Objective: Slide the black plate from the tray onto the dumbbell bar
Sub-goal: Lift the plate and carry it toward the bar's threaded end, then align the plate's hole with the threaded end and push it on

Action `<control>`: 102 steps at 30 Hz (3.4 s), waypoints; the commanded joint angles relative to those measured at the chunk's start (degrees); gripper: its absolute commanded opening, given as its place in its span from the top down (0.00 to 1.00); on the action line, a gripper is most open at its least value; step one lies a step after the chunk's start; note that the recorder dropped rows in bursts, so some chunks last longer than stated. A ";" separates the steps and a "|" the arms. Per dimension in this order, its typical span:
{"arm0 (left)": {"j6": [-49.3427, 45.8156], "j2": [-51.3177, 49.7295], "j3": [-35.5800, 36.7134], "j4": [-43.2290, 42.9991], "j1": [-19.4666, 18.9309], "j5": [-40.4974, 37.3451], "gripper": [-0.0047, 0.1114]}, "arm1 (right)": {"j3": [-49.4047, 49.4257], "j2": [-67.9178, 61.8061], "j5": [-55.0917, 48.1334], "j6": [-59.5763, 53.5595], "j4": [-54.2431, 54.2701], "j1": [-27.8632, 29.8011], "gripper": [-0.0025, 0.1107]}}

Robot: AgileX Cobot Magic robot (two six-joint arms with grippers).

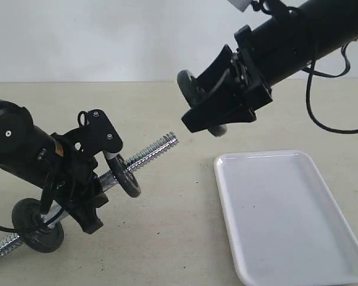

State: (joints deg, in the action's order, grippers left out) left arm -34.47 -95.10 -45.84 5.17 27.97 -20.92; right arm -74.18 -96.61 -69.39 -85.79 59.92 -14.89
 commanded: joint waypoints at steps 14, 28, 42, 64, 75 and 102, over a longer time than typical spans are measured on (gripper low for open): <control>-0.67 2.76 -1.60 0.37 0.08 6.52 0.92 | -0.33 -5.86 -0.58 -12.30 6.75 0.65 0.98; -1.20 2.76 -1.60 0.87 0.08 7.74 0.92 | -0.33 -10.05 -0.34 -16.75 10.19 0.65 0.98; -1.20 2.76 -1.60 1.43 0.08 8.00 0.92 | -0.33 -12.05 4.73 -20.29 14.44 0.65 0.98; -1.20 2.76 -1.60 1.43 0.08 10.15 0.92 | -0.57 -16.70 -0.58 -23.13 16.55 0.65 0.98; -1.20 2.76 -1.60 2.08 0.08 10.05 0.92 | -0.59 -16.70 2.58 -23.78 16.55 0.65 0.98; -5.44 3.01 -1.60 2.08 0.08 11.04 0.92 | -0.59 -16.70 -0.58 -24.28 16.78 5.27 0.98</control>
State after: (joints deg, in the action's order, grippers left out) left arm -39.44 -95.10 -45.84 6.54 27.97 -17.97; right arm -74.18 -114.26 -66.68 -109.36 73.28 -11.81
